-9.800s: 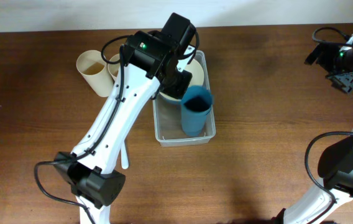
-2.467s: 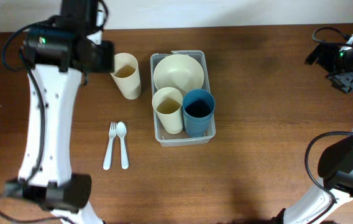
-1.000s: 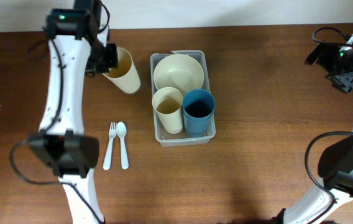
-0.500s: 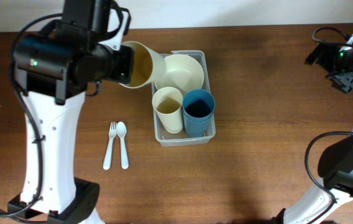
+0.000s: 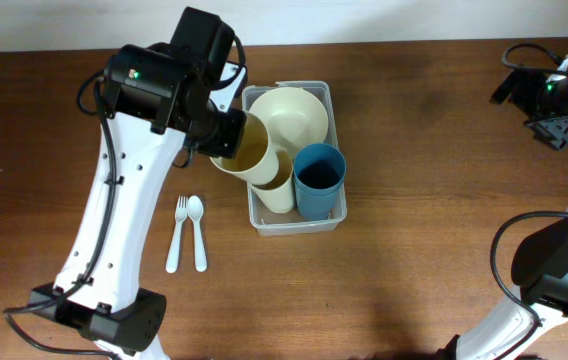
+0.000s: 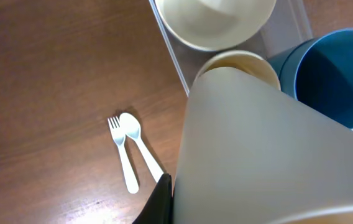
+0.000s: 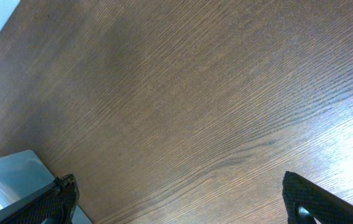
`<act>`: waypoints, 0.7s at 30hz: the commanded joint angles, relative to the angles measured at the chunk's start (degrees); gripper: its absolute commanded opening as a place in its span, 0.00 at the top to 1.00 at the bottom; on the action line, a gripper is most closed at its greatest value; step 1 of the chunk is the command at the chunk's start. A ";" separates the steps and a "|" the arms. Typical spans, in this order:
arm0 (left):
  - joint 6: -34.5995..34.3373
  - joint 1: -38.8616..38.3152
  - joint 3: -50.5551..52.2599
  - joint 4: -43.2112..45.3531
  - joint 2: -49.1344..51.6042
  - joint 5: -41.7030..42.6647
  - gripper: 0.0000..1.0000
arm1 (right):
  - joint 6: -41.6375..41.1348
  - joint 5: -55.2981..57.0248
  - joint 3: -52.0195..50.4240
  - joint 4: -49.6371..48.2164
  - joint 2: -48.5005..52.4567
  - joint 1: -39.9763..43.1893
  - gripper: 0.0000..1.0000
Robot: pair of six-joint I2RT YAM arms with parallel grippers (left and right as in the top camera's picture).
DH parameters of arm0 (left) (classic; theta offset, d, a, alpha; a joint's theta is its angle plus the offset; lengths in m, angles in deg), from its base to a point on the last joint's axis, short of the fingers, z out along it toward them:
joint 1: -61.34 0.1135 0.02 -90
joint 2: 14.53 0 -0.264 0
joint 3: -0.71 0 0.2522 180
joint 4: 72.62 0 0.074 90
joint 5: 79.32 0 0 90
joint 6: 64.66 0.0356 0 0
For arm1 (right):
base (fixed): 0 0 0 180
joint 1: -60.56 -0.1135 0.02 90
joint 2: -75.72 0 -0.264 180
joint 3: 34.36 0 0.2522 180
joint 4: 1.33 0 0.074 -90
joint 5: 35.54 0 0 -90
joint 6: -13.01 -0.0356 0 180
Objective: Pack container
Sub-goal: 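Carry the cream cup over the container and drop it into the first cream cup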
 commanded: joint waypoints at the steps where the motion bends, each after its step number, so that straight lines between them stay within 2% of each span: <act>1: 0.46 0.04 1.29 0.13 -0.13 1.07 0.89 | 0.20 0.52 0.11 0.00 -0.13 0.07 0.01; 2: 0.46 0.04 1.44 0.13 -0.13 1.27 0.87 | 0.20 0.50 0.11 0.02 -0.13 0.07 0.01; 3: 0.46 0.04 1.62 0.17 -0.13 1.29 0.80 | 0.20 0.50 0.11 0.00 -0.13 0.07 0.01; 7: 0.46 0.04 1.70 0.74 -0.13 1.27 0.71 | 0.20 0.50 0.11 0.02 -0.13 0.07 0.01; 14: 0.44 0.04 -0.42 0.31 -0.85 1.25 0.68 | 0.20 0.52 0.11 0.02 -0.13 0.07 0.01; 16: 0.48 0.09 -1.77 -0.09 -1.49 1.07 0.64 | 0.20 0.52 0.11 0.02 -0.13 0.07 0.01; 21: 0.44 0.11 -2.60 -0.09 -4.31 -4.04 0.59 | 0.20 0.50 0.11 0.00 -0.13 0.07 0.01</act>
